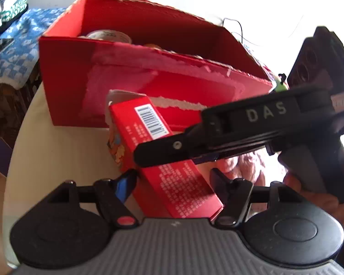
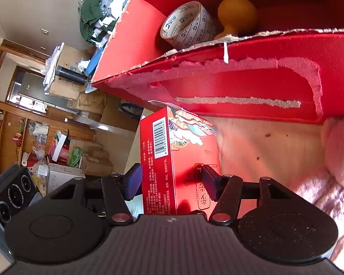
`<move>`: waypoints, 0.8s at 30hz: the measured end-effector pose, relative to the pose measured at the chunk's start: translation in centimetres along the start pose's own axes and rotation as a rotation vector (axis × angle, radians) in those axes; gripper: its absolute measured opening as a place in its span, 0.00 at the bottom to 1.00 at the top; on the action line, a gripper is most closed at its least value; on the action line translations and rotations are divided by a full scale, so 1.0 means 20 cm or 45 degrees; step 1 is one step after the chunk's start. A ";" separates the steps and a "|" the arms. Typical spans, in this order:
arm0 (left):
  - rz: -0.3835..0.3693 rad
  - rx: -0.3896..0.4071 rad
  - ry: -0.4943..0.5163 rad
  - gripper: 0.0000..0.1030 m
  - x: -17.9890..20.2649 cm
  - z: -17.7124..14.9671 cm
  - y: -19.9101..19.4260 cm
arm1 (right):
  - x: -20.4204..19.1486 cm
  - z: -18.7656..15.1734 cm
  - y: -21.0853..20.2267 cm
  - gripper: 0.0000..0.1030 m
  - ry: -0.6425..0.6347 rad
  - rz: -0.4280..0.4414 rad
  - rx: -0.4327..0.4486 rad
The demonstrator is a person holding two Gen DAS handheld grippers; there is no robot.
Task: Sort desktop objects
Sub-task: 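Grasp the red gift box with the right gripper and lift it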
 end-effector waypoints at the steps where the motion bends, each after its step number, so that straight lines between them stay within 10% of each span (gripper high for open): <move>1: 0.008 -0.005 0.012 0.67 0.01 0.00 0.00 | -0.01 -0.01 -0.01 0.57 -0.003 -0.004 -0.008; 24: 0.045 0.181 0.236 0.67 0.37 0.27 -0.35 | -0.25 0.04 -0.45 0.51 -0.134 0.101 0.204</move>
Point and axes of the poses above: each gripper's, at about its wrist camera, not at the fingertips, and y roughly the way its jaws point, x to its right, z to its top, the point moved 10 cm from there along y, roughly the way its jaws point, and after that the axes turned 8 degrees about x, right-handed, at the moved point
